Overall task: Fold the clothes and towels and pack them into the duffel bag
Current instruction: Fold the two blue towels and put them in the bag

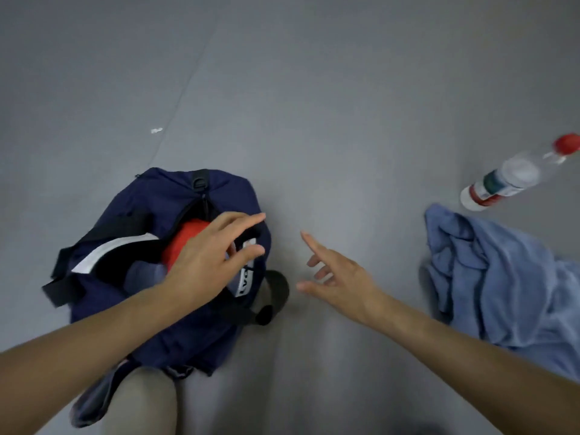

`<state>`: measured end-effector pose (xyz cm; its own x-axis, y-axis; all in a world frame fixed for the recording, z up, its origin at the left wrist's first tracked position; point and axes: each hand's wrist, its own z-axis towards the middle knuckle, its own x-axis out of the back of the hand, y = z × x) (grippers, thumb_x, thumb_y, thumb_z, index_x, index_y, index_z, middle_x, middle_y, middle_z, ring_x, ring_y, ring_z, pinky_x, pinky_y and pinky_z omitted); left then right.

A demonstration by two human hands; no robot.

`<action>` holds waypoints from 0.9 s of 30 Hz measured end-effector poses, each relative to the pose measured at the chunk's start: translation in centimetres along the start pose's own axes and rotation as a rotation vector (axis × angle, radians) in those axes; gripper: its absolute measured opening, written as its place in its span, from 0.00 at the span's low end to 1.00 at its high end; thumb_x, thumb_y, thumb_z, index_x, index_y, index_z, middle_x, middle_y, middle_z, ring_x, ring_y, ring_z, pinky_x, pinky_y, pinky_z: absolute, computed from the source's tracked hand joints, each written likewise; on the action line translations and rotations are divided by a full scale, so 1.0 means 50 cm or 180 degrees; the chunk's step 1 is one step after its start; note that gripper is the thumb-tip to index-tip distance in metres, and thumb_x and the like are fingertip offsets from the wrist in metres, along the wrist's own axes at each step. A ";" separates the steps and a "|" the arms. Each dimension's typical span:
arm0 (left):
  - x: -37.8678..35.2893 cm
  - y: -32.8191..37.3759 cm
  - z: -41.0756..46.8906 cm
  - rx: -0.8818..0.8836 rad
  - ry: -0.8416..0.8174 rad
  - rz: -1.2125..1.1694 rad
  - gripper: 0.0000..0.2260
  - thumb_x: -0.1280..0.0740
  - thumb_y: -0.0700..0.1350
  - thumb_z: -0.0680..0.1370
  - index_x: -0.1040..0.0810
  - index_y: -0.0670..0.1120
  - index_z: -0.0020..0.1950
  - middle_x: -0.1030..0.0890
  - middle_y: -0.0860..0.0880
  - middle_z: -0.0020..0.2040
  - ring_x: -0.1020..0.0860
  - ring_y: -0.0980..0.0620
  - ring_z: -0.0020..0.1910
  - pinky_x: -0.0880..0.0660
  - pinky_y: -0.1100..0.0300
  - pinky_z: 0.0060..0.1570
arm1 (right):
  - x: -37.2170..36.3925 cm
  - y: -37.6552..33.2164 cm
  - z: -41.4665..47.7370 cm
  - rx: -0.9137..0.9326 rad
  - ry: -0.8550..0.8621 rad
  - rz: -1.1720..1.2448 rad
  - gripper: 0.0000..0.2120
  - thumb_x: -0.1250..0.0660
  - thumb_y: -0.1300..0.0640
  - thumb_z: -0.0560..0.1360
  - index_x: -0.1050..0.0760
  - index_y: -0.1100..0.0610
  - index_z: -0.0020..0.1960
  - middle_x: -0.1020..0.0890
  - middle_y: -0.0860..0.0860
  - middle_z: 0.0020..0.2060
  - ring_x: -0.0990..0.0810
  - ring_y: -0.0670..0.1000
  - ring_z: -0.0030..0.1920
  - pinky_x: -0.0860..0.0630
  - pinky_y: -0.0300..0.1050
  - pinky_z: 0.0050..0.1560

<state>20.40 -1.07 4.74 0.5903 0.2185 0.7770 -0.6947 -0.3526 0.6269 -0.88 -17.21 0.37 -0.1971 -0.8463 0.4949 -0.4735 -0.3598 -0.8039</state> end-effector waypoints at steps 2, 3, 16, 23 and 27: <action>-0.023 0.051 0.011 -0.0148 -0.0276 0.0053 0.28 0.43 0.73 0.74 0.32 0.65 0.72 0.31 0.67 0.63 0.23 0.60 0.46 0.27 0.63 0.51 | 0.037 0.036 -0.047 -0.0092 0.0231 -0.0051 0.39 0.31 0.35 0.73 0.52 0.25 0.74 0.26 0.39 0.57 0.23 0.42 0.51 0.26 0.36 0.58; -0.055 0.086 0.025 -0.0253 -0.0452 0.0064 0.27 0.44 0.74 0.74 0.34 0.69 0.71 0.32 0.68 0.63 0.23 0.62 0.47 0.27 0.62 0.52 | 0.067 0.065 -0.085 -0.0186 0.0439 -0.0051 0.39 0.31 0.34 0.73 0.51 0.26 0.75 0.26 0.39 0.58 0.23 0.41 0.51 0.26 0.36 0.57; -0.545 0.468 0.107 -0.0921 -0.1611 -0.0017 0.29 0.36 0.46 0.82 0.42 0.58 0.80 0.32 0.56 0.76 0.27 0.51 0.67 0.28 0.54 0.64 | 0.133 0.407 -0.412 -0.1449 0.2774 -0.0921 0.35 0.26 0.46 0.73 0.34 0.48 0.77 0.26 0.50 0.63 0.27 0.55 0.58 0.27 0.50 0.59; -0.614 0.503 0.117 -0.0748 -0.1915 0.0120 0.28 0.38 0.40 0.81 0.40 0.54 0.80 0.32 0.52 0.76 0.29 0.51 0.70 0.30 0.59 0.64 | 0.154 0.425 -0.405 -0.1017 0.3248 -0.1090 0.06 0.32 0.54 0.78 0.18 0.54 0.47 0.22 0.49 0.47 0.27 0.54 0.46 0.26 0.52 0.48; -0.559 0.511 0.110 -0.0801 -0.1726 0.0214 0.27 0.39 0.37 0.81 0.36 0.54 0.79 0.31 0.54 0.75 0.29 0.53 0.71 0.34 0.66 0.63 | 0.182 0.392 -0.393 -0.1512 0.2828 -0.0943 0.14 0.26 0.45 0.70 0.22 0.54 0.48 0.22 0.50 0.45 0.27 0.54 0.45 0.26 0.52 0.47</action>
<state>-11.59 -21.20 -1.27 0.6211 -0.3157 0.7174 -0.7747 -0.1087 0.6229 -28.85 -24.24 -4.42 -0.4865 -0.0878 0.8693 -0.8560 -0.1515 -0.4943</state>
